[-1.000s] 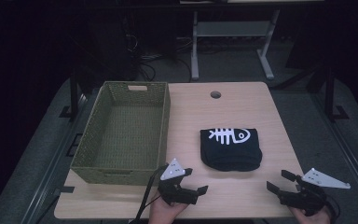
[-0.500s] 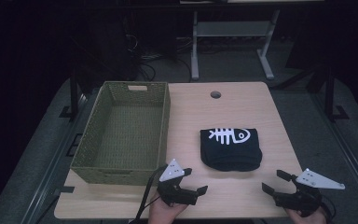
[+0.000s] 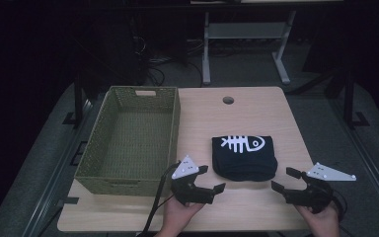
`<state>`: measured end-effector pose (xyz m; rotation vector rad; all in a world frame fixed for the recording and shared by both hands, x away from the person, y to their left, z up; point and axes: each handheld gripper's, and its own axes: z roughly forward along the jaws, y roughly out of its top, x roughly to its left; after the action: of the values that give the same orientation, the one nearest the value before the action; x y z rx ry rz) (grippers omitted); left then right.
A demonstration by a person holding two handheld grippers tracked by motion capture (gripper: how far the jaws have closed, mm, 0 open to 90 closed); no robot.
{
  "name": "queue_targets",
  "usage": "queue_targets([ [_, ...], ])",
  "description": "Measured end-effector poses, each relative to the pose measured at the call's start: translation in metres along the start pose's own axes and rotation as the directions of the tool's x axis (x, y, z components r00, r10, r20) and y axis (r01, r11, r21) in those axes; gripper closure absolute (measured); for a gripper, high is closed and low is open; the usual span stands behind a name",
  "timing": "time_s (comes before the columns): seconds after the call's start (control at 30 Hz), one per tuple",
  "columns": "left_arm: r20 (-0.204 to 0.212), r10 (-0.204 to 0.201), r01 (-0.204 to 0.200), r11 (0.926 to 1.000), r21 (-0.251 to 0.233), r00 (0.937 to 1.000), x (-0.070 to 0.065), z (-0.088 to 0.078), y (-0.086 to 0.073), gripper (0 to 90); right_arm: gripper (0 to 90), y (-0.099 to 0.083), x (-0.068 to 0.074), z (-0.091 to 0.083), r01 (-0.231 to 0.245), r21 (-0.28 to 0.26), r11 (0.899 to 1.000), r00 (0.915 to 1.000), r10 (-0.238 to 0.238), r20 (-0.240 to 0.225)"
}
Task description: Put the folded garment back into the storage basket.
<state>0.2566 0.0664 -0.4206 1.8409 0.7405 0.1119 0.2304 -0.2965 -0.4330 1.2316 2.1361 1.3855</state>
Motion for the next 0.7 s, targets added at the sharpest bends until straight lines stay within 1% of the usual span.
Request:
queue_targets([
  [0.07,0.007,-0.012,0.012,0.9999,0.004,0.9999,0.002,0.003,0.004,15.7,18.3,0.002,-0.001,0.001,0.004,0.008,1.000,1.0000,-0.004,-0.001],
  [0.17,0.008,-0.037,0.037,0.9992,-0.016,0.9993,0.003,0.006,0.010,15.7,17.9,0.006,-0.004,0.002,-0.004,0.010,1.000,1.0000,0.004,-0.005],
  [0.23,0.005,-0.035,0.035,0.9993,-0.015,0.9994,0.003,0.008,0.011,15.7,17.9,0.009,-0.007,0.002,-0.003,0.012,1.000,1.0000,0.003,0.000],
  [0.27,-0.006,-0.028,0.028,0.9996,-0.009,0.9996,0.003,0.011,0.014,15.8,18.0,0.011,-0.008,0.002,-0.005,0.013,1.000,1.0000,0.005,0.003],
  [0.3,-0.006,-0.028,0.028,0.9996,-0.009,0.9996,0.003,0.011,0.014,16.0,18.0,0.011,-0.008,0.002,-0.005,0.013,1.000,1.0000,0.005,0.003],
  [0.33,-0.016,-0.025,0.025,0.9997,-0.004,0.9996,0.004,0.015,0.016,16.0,18.0,0.015,-0.010,0.003,-0.002,0.008,1.000,1.0000,0.002,0.006],
  [0.4,-0.025,-0.034,0.035,0.9993,0.014,0.9991,0.006,0.019,0.017,16.0,18.0,0.017,-0.013,0.003,-0.009,0.005,1.000,0.9999,0.009,0.007],
  [0.47,-0.036,-0.051,0.052,0.9984,0.021,0.9981,0.009,0.023,0.018,16.0,18.0,0.019,-0.015,0.005,-0.008,0.009,1.000,1.0000,0.008,0.006],
  [0.5,-0.036,-0.051,0.052,0.9984,0.021,0.9981,0.009,0.023,0.018,16.0,18.0,0.019,-0.016,0.006,-0.011,0.013,1.000,0.9999,0.011,0.004],
  [0.57,-0.055,-0.080,0.082,0.9959,0.040,0.9953,0.014,0.029,0.020,16.0,18.0,0.021,-0.019,0.008,-0.013,0.021,1.000,0.9999,0.013,-0.003],
  [0.63,-0.062,-0.084,0.087,0.9950,0.048,0.9945,0.016,0.030,0.021,16.0,18.1,0.022,-0.020,0.009,-0.010,0.025,1.000,0.9999,0.010,-0.004],
  [0.67,-0.084,-0.101,0.106,0.9925,0.060,0.9913,0.020,0.034,0.024,16.0,18.1,0.024,-0.023,0.012,-0.011,0.037,0.999,0.9999,0.012,-0.010],
  [0.7,-0.084,-0.101,0.106,0.9925,0.060,0.9913,0.020,0.034,0.024,16.0,18.1,0.025,-0.024,0.014,-0.013,0.043,0.999,0.9999,0.013,-0.010],
])
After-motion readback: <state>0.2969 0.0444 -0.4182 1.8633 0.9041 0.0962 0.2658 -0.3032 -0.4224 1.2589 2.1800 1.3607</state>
